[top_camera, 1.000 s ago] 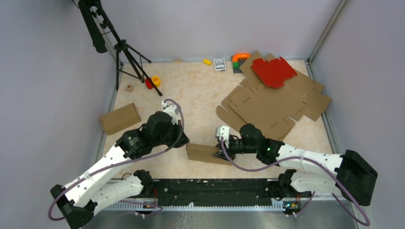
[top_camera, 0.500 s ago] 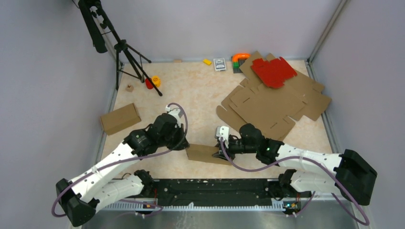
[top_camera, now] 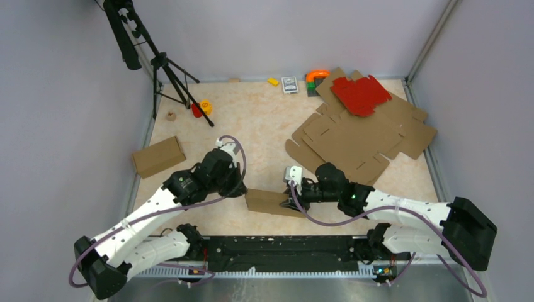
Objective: Fold the paper box
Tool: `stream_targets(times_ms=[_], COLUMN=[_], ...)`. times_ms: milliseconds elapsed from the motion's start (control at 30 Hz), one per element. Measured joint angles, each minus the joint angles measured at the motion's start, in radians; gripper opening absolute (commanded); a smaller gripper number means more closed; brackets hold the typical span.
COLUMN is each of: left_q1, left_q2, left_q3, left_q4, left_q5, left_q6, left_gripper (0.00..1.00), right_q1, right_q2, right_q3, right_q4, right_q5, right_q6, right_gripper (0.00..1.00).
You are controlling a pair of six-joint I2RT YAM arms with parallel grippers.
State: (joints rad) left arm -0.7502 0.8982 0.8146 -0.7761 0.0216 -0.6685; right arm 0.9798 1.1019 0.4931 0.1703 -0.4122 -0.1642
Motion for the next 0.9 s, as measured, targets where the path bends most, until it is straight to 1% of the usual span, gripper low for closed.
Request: stream_targets(times_ms=[133, 267, 300, 433, 533, 567, 633, 767, 833, 900], left_q1=[0.008, 0.009, 0.009, 0.009, 0.009, 0.009, 0.009, 0.012, 0.018, 0.029], left_q2=[-0.006, -0.001, 0.005, 0.039, 0.053, 0.055, 0.056, 0.063, 0.067, 0.069], left_q3=[-0.021, -0.022, -0.016, 0.025, 0.046, 0.054, 0.068, 0.083, 0.082, 0.074], left_q4=[0.035, 0.037, 0.031, -0.009, -0.034, -0.047, -0.074, -0.097, -0.098, -0.089], left_q5=[0.010, 0.011, 0.010, 0.011, 0.013, 0.013, 0.011, 0.014, 0.024, 0.041], left_q6=[-0.002, 0.002, 0.005, 0.017, 0.029, 0.035, 0.045, 0.061, 0.066, 0.068], left_gripper=[0.00, 0.00, 0.02, 0.09, 0.18, 0.24, 0.31, 0.39, 0.45, 0.48], right_q1=[0.000, 0.000, 0.000, 0.000, 0.000, 0.000, 0.000, 0.000, 0.000, 0.000], right_q2=[0.000, 0.000, 0.000, 0.000, 0.000, 0.000, 0.000, -0.001, -0.001, -0.001], right_q3=[0.000, 0.000, 0.000, 0.000, 0.000, 0.000, 0.000, 0.002, 0.011, 0.021], right_q4=[0.000, 0.000, 0.000, -0.001, -0.001, -0.001, -0.001, -0.006, -0.023, -0.044], right_q5=[0.005, 0.008, 0.008, 0.008, 0.007, 0.007, 0.007, 0.008, 0.011, 0.018], right_q6=[0.001, 0.002, 0.002, 0.002, 0.002, 0.002, 0.002, 0.001, -0.002, -0.010], right_gripper=[0.19, 0.19, 0.19, 0.19, 0.19, 0.19, 0.19, 0.19, 0.19, 0.19])
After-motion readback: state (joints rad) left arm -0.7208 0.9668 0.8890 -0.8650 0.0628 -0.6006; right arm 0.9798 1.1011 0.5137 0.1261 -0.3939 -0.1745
